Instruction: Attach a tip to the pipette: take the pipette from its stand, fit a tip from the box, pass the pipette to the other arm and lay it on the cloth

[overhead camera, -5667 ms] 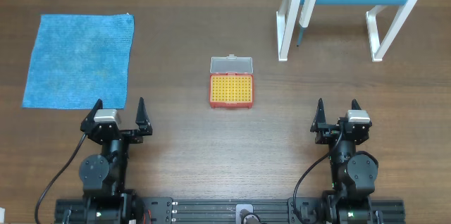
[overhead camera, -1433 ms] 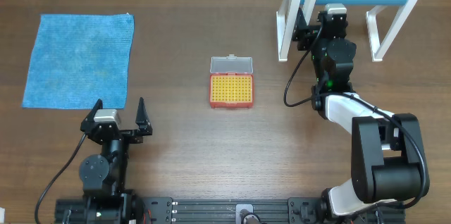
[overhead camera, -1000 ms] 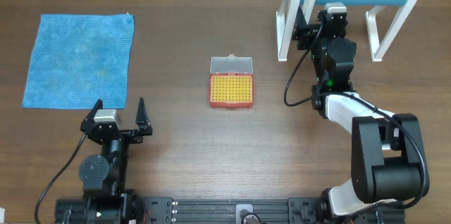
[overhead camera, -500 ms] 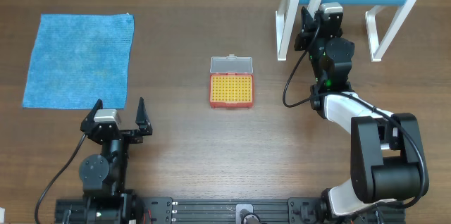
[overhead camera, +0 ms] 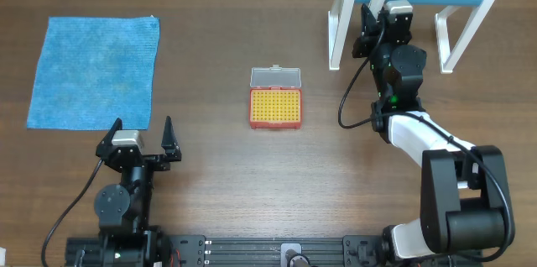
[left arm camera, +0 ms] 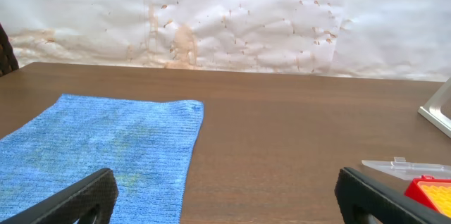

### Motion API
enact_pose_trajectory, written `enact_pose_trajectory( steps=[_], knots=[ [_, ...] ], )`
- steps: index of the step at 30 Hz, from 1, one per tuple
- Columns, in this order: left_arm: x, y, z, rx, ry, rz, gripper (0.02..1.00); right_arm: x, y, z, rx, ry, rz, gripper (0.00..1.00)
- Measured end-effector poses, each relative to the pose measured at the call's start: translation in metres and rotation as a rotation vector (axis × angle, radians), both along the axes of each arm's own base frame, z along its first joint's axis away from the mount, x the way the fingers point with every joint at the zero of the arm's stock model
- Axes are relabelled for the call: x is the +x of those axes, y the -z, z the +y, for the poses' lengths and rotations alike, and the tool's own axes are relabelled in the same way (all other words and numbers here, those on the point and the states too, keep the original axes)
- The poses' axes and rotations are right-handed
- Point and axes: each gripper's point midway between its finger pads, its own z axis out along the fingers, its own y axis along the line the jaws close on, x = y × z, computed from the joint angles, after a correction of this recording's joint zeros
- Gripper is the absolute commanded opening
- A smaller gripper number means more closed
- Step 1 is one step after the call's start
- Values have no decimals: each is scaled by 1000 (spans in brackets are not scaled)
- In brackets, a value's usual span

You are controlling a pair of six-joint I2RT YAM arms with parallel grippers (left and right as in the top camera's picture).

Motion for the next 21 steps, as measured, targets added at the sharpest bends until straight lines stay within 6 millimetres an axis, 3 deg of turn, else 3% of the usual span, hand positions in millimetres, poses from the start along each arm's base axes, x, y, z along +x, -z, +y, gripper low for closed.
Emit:
enact_pose_trajectory(
  steps=[6, 10, 14, 18, 21],
  knots=[
    [0, 0, 0, 0, 0, 0, 996, -1, 10, 0, -3, 0, 42, 82],
    [0, 0, 0, 0, 0, 0, 998, -5, 6, 4, -4, -10, 54, 82],
    [0, 0, 0, 0, 0, 0, 998, -22, -29, 31, 2, -69, -17, 82],
    [0, 0, 0, 0, 0, 0, 998, -69, -86, 74, 37, -190, -252, 82],
    [0, 0, 0, 0, 0, 0, 998, -105, -104, 95, 65, -282, -411, 82]
  ],
)
